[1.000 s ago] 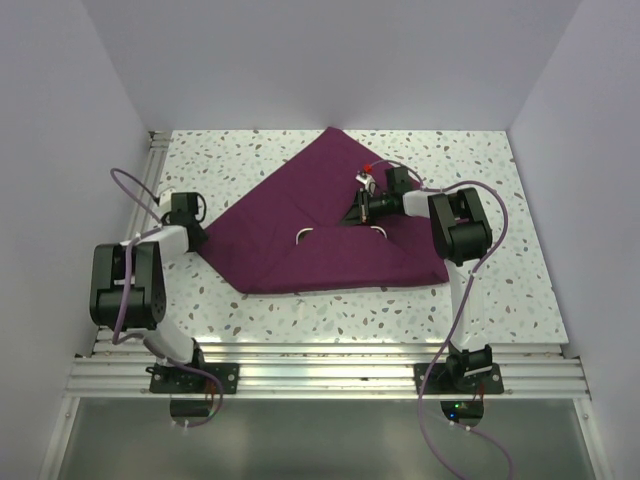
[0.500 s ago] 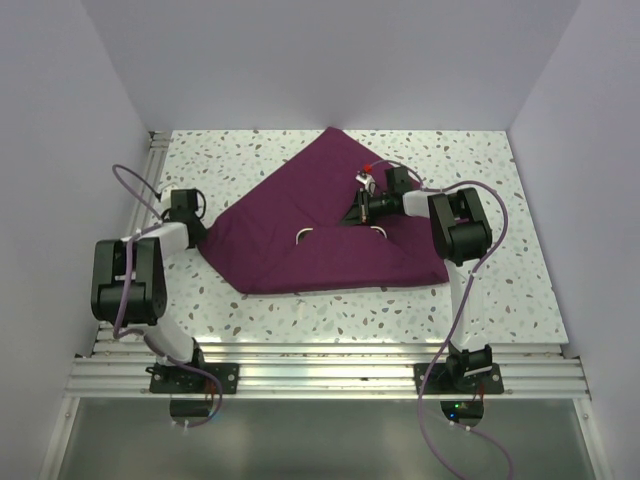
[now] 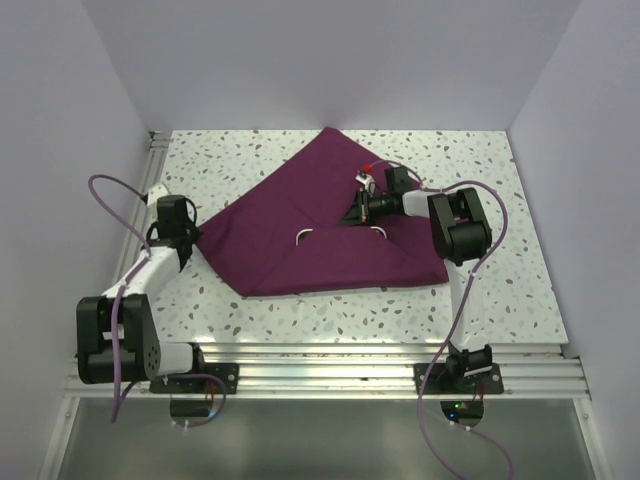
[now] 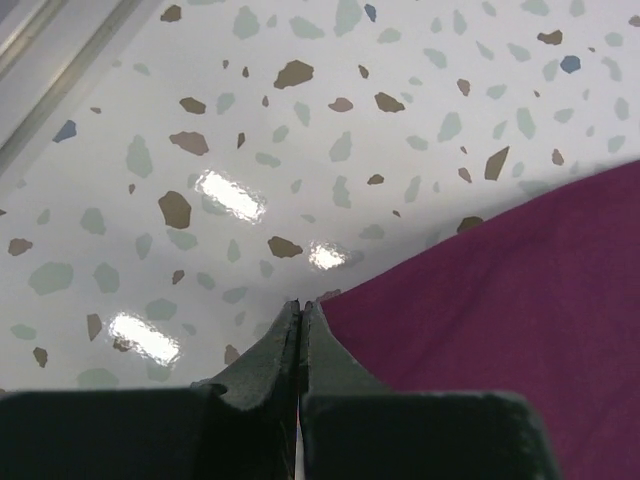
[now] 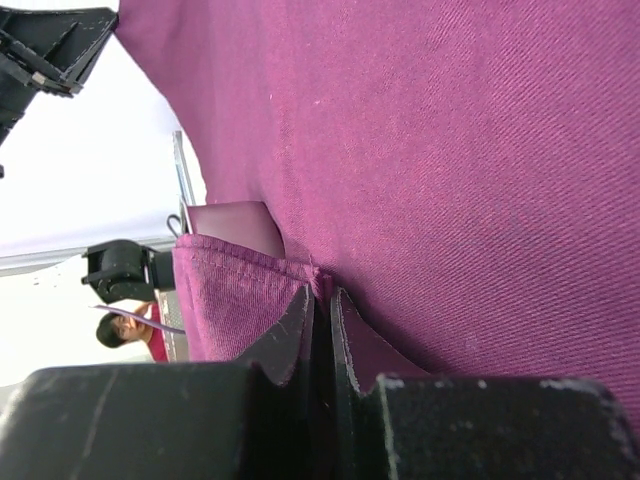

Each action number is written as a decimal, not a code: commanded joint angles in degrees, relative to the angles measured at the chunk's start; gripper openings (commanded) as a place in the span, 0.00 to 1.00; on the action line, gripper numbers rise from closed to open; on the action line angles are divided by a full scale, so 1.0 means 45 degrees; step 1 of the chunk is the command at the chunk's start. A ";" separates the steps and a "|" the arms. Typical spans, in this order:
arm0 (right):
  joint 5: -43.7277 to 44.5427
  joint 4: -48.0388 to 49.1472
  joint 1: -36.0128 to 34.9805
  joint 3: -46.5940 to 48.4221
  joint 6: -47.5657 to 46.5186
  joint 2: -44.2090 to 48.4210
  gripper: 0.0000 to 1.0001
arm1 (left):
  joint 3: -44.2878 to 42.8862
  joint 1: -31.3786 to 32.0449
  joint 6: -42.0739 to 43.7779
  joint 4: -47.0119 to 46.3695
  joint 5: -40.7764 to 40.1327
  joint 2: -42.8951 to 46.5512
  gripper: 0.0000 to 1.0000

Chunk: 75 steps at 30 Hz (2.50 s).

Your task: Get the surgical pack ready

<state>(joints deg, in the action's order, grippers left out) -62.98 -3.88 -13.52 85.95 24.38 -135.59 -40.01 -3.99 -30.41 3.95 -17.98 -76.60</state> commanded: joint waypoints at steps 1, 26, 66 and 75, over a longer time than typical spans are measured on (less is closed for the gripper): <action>0.1027 -0.0994 -0.0238 -0.0331 -0.0418 -0.0904 0.00 | 0.0278 -0.0051 0.0138 -0.0681 0.1002 0.0089 0.01; 0.1046 -0.0994 -0.0238 -0.0312 -0.0340 -0.0963 0.00 | -0.1343 0.2954 0.0665 -0.0252 0.0736 -0.0947 0.00; 0.1125 -0.1091 -0.0258 -0.0292 -0.0399 -0.1080 0.00 | -0.2848 0.5789 0.2110 0.1565 -0.3194 -0.3975 0.52; 0.1144 -0.1111 -0.0258 -0.0253 -0.0379 -0.1080 0.00 | -0.2672 0.5808 0.2344 0.1681 -0.2568 -0.3428 0.55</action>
<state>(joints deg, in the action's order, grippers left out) -62.98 -4.34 -13.56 86.26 24.67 -135.76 -51.33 21.87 -21.17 11.57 -30.06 -94.56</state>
